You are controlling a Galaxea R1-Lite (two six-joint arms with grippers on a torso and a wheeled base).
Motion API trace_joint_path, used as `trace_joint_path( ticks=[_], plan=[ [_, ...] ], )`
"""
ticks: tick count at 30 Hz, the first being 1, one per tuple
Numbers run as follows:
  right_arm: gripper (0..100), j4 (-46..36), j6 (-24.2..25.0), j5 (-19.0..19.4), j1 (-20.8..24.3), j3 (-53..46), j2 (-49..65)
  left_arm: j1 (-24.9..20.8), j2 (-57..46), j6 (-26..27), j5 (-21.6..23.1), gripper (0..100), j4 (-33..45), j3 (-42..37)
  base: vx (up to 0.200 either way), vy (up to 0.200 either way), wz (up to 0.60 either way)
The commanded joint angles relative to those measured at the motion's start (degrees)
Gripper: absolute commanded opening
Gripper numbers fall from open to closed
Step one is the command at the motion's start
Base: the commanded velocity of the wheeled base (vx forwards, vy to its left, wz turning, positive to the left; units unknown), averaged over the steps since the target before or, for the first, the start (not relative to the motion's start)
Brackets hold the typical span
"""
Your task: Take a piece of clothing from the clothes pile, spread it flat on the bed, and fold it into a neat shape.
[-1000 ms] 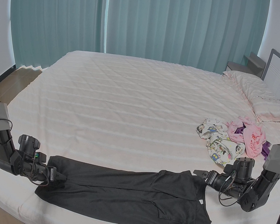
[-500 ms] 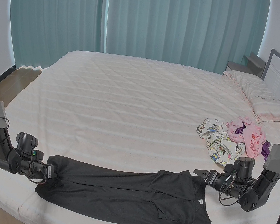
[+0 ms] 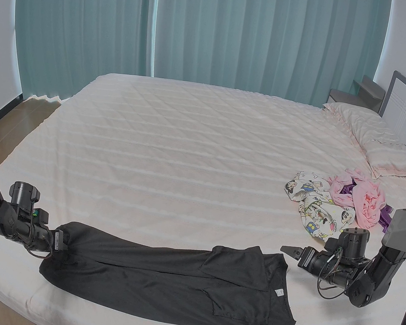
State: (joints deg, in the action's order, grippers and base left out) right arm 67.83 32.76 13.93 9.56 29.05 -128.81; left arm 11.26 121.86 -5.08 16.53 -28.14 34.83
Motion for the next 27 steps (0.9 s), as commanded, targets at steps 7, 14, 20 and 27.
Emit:
trace_joint_path(
  ticks=[7, 14, 20, 27],
  plan=[
    [100, 0.1, 0.0, 0.0, 0.1, 0.0, 0.2, 6.5, -3.8, 2.9, 0.2, 0, 10.6, 7.9, 0.000, 0.000, 0.00],
    [100, 0.1, 0.0, 0.1, 0.2, -0.4, 0.7, 12.2, -8.7, 5.9, 0.2, 0, 19.3, 12.3, 0.000, 0.000, 0.00],
    [100, 0.0, 0.0, 0.2, 0.4, -0.9, 2.7, 13.3, -13.9, 5.8, 0.0, 0, 32.8, 17.6, 0.000, 0.000, 0.00],
    [100, 0.1, 0.0, 0.2, 1.0, -1.4, 3.4, -0.2, -17.6, -2.8, -3.0, 0, 39.1, 16.5, 0.000, 0.000, 0.00]
  ],
)
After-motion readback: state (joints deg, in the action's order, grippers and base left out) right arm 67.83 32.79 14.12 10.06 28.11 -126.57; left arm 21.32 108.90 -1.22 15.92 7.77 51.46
